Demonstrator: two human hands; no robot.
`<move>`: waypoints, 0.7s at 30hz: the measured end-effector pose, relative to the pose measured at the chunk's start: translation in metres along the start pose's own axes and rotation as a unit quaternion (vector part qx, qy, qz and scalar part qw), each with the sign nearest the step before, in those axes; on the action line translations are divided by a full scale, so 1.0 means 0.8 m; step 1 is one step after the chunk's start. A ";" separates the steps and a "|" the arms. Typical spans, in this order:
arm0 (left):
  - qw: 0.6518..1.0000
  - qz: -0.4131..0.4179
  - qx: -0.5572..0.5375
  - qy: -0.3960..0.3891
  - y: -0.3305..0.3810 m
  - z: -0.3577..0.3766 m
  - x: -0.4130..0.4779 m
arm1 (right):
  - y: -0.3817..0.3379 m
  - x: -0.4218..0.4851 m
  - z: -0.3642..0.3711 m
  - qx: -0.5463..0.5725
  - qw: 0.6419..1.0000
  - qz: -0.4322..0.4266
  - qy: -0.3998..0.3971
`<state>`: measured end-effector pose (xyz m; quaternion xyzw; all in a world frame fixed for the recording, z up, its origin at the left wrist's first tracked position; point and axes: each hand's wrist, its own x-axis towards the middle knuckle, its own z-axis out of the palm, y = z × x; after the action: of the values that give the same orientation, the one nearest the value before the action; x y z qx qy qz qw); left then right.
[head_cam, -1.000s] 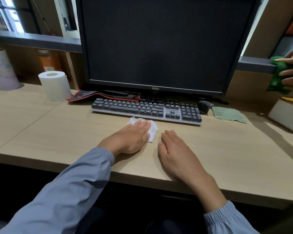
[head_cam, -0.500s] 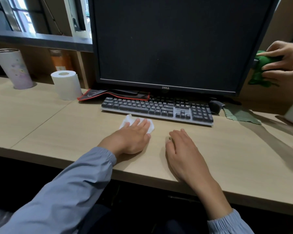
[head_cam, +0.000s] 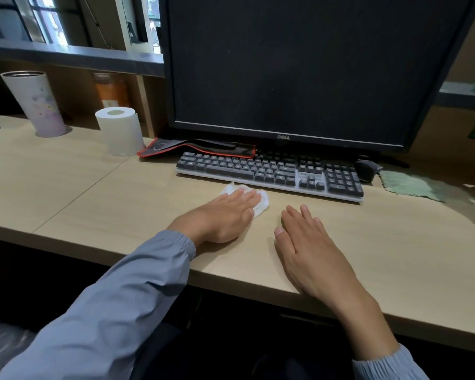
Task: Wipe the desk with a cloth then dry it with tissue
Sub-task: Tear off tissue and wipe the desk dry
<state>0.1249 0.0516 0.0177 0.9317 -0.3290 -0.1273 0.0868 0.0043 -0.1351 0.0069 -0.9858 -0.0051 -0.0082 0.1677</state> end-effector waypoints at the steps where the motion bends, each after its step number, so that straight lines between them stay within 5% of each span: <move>1: 1.000 -0.011 -0.002 0.001 -0.012 -0.003 -0.002 | -0.003 0.003 -0.001 -0.011 1.000 -0.002 -0.011; 21: 0.987 -0.159 -0.026 0.020 -0.206 -0.040 -0.053 | -0.108 0.055 0.020 0.005 0.998 -0.068 -0.005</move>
<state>0.1998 0.2082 0.0155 0.9718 -0.1716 -0.1299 0.0965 0.0474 -0.0484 0.0213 -0.9824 -0.0731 -0.0144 0.1713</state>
